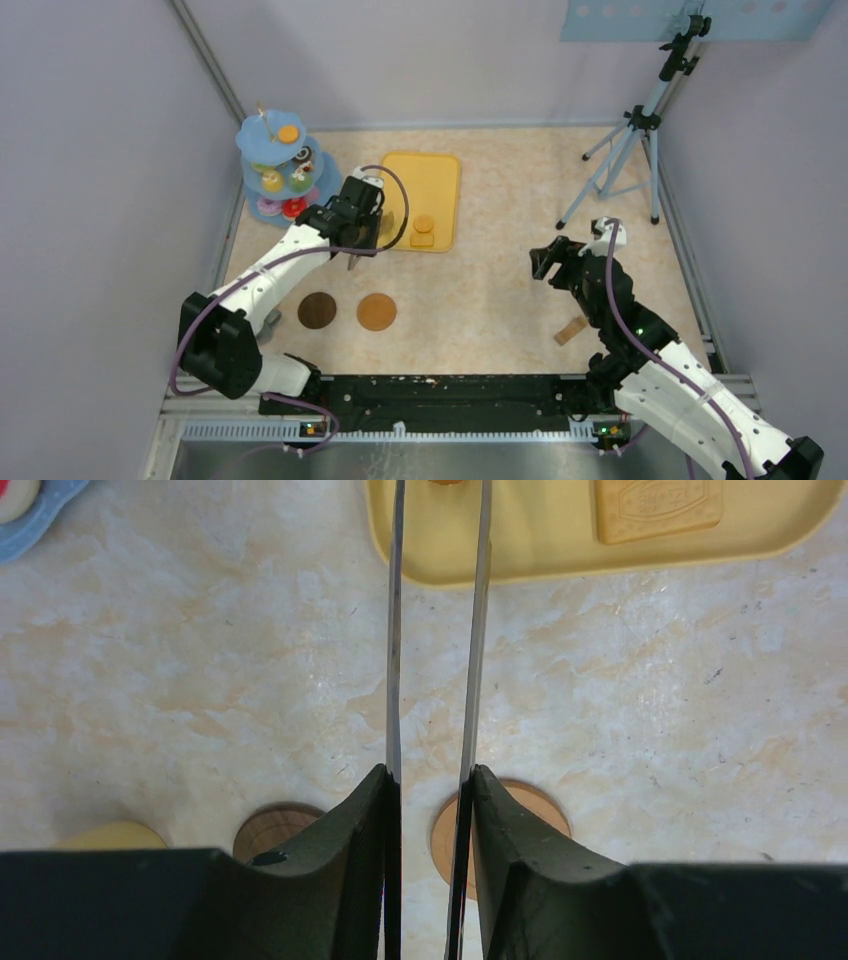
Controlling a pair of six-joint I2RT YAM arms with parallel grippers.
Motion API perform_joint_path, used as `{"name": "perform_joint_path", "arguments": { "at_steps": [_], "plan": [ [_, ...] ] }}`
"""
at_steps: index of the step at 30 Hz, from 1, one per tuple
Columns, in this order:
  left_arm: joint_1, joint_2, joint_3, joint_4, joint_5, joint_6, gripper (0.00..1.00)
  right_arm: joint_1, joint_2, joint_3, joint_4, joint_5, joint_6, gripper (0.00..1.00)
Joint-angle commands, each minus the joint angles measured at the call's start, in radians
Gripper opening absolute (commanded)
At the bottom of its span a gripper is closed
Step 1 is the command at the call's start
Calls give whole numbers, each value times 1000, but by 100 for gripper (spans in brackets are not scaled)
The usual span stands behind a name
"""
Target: Serve the afternoon tea
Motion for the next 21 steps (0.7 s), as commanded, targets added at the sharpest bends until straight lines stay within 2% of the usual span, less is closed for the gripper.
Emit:
{"name": "perform_joint_path", "arguments": {
  "at_steps": [1, 8, 15, 21],
  "plan": [
    [4, -25, 93, -11, -13, 15, 25, -5, -4, 7, 36, 1, 5, 73],
    [4, -71, 266, -90, -63, 21, 18, -5, -3, 17, 32, 24, -18, 81],
    [35, -86, 504, -221, -237, 68, 17, -5, -3, 39, 28, 39, -48, 84],
    [97, -108, 564, -322, -319, 47, 17, -5, -1, 46, 34, 31, -59, 84]
  ]
}}
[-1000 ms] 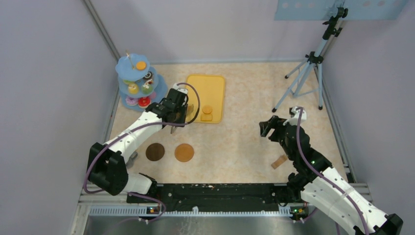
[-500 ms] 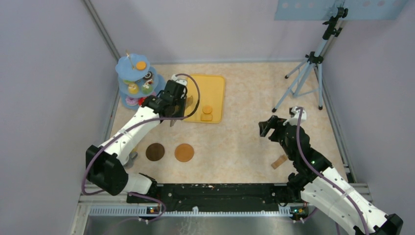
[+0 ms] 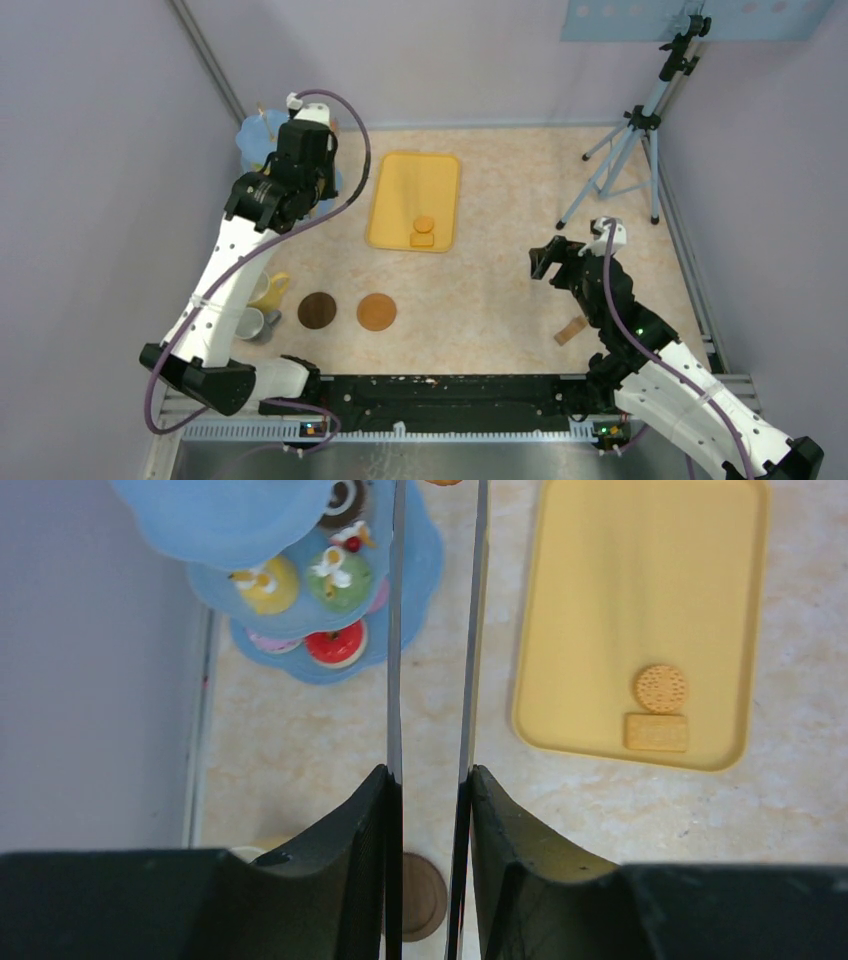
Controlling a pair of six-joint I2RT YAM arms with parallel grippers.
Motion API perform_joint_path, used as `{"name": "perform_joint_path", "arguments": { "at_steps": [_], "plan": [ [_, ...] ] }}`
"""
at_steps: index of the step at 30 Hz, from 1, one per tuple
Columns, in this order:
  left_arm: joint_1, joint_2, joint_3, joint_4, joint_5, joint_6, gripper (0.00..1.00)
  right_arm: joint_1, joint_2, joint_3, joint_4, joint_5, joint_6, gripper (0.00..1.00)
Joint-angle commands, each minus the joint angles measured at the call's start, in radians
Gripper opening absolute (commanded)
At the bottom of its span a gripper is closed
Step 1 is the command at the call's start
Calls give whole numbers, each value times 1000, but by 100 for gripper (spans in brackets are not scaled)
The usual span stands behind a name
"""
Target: Serve the afternoon tea
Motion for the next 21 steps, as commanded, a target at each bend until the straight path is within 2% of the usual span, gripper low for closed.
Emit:
{"name": "perform_joint_path", "arguments": {
  "at_steps": [1, 10, 14, 18, 21],
  "plan": [
    [57, -41, 27, -97, -104, 0, 17, -6, -1, 43, 38, 9, -21, 84],
    [252, -56, -33, 8, -57, 29, 19, -6, 28, 33, 57, -9, -10, 84],
    [283, -31, -39, 36, -12, 38, 20, -5, 15, 32, 46, -1, -7, 84],
    [291, -24, -42, 57, 1, 39, 30, -5, 7, 27, 44, 5, -5, 84],
    [299, -11, -40, 69, 7, 41, 32, -6, 12, 26, 49, -1, -3, 84]
  ]
}}
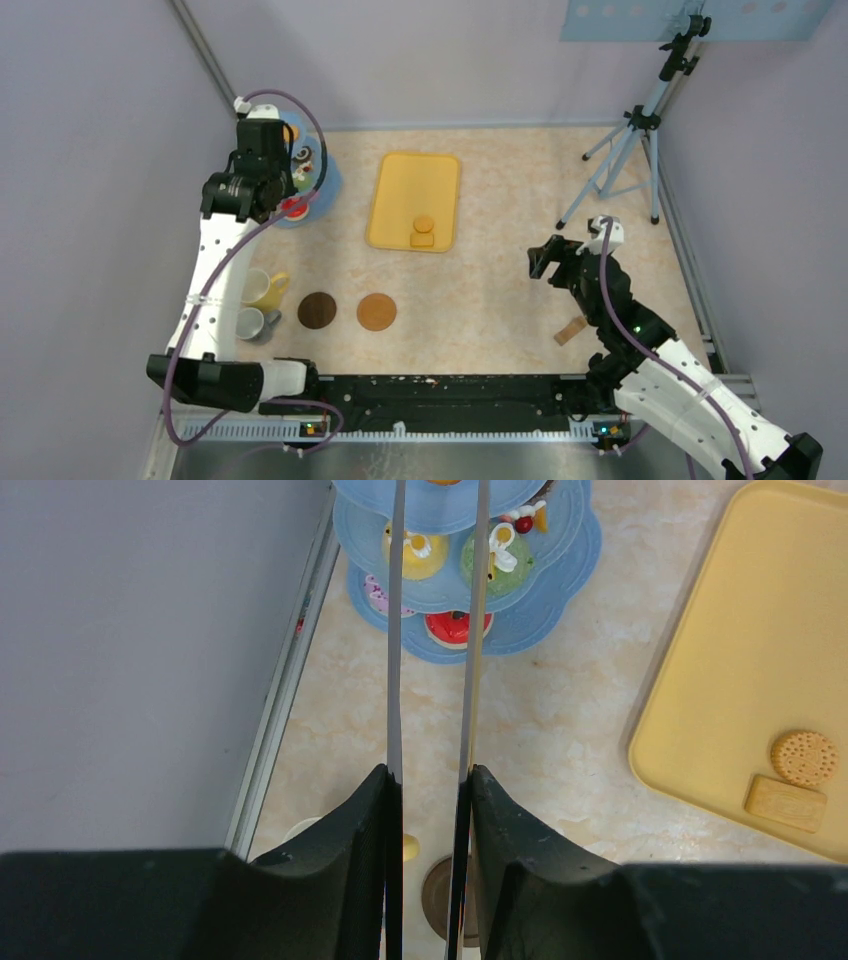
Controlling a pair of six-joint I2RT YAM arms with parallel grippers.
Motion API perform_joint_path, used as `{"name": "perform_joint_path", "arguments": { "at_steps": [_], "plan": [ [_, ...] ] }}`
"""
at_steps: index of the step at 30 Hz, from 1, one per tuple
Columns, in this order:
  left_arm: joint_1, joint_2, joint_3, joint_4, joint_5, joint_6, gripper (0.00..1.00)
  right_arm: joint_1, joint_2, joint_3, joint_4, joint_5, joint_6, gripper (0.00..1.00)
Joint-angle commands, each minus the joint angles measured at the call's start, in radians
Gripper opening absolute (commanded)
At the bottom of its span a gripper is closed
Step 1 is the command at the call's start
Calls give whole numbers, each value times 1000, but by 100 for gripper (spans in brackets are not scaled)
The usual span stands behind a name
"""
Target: Serve the afternoon tea
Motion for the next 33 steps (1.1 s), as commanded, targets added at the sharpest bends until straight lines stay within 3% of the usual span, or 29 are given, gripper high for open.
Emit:
{"name": "perform_joint_path", "arguments": {
  "at_steps": [1, 8, 18, 26, 28, 33],
  "plan": [
    [13, 16, 2, 83, 19, 15, 32, -5, -4, 29, 33, 3, 3, 84],
    [32, 48, -18, 112, 19, 25, 32, -4, -1, 26, 33, 4, 11, 83],
    [36, 55, -31, 122, 31, 17, 46, -4, 5, 22, 40, -1, 15, 83],
    [36, 35, 7, 97, 22, 13, 45, -6, 11, 21, 47, -8, 18, 82],
    [36, 5, 29, 97, 72, 14, 44, -5, 13, 21, 49, -10, 18, 82],
    [12, -62, 59, 106, 346, 51, 42, -5, 21, 21, 47, -10, 19, 82]
  ]
}}
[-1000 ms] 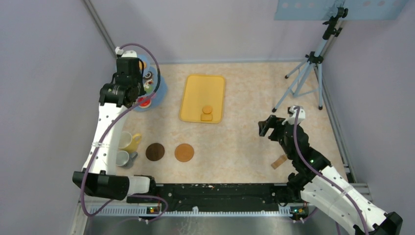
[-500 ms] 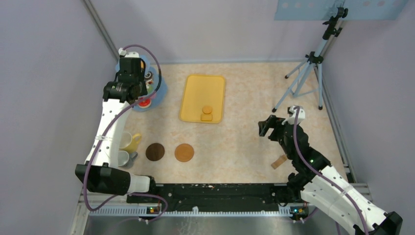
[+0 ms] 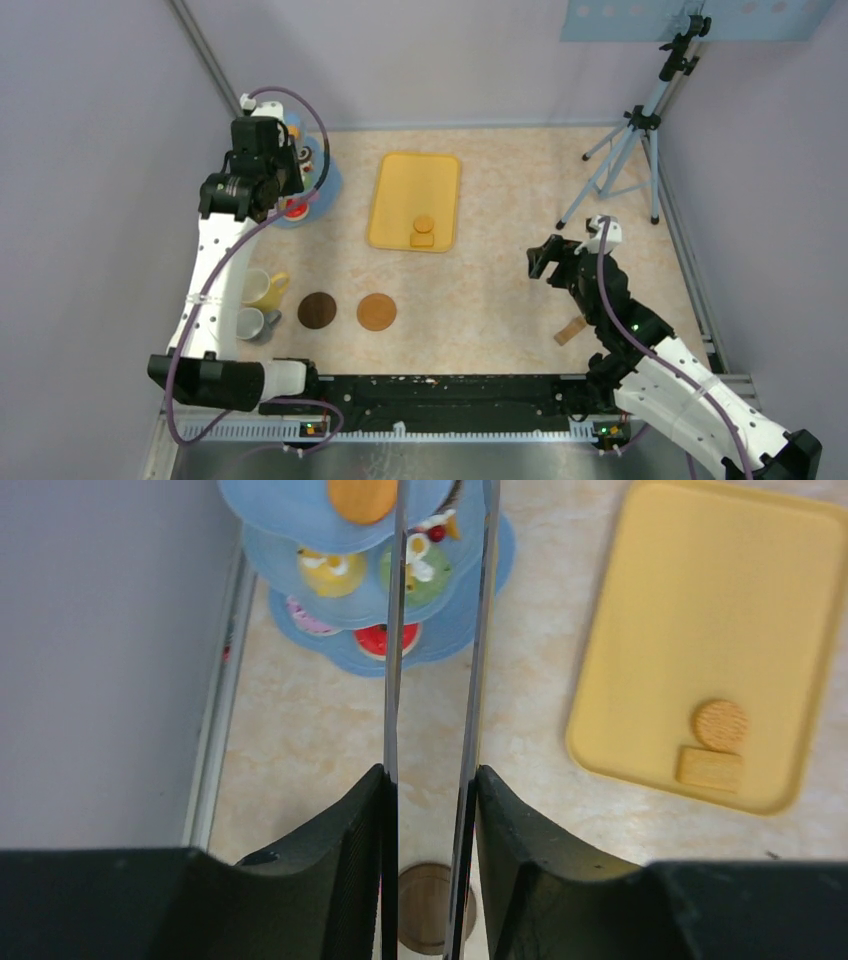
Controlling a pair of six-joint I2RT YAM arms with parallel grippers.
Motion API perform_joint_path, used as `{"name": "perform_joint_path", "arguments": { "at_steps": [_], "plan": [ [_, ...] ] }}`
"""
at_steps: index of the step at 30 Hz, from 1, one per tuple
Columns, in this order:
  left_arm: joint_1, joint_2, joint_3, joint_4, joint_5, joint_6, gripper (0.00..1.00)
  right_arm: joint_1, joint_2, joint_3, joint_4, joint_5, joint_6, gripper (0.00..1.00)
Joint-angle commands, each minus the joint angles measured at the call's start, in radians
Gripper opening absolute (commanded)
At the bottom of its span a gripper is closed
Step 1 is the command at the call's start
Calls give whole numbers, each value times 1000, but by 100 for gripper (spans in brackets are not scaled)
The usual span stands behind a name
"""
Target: Serve the afternoon tea
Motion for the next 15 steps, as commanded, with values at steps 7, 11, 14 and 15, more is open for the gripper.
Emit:
{"name": "perform_joint_path", "arguments": {
  "at_steps": [7, 11, 14, 15],
  "plan": [
    [-288, -99, -53, -1, 187, 47, 41, -5, 19, 19, 49, 1, 8, 82],
    [-408, -68, -214, 53, 186, -10, 43, -6, 29, 24, 45, 0, 14, 82],
    [-448, -61, -283, 129, 179, -58, 43, -5, 27, 22, 38, -2, 20, 82],
    [-463, -59, -302, 152, 171, -66, 43, -5, 25, 21, 34, -3, 23, 82]
  ]
}}
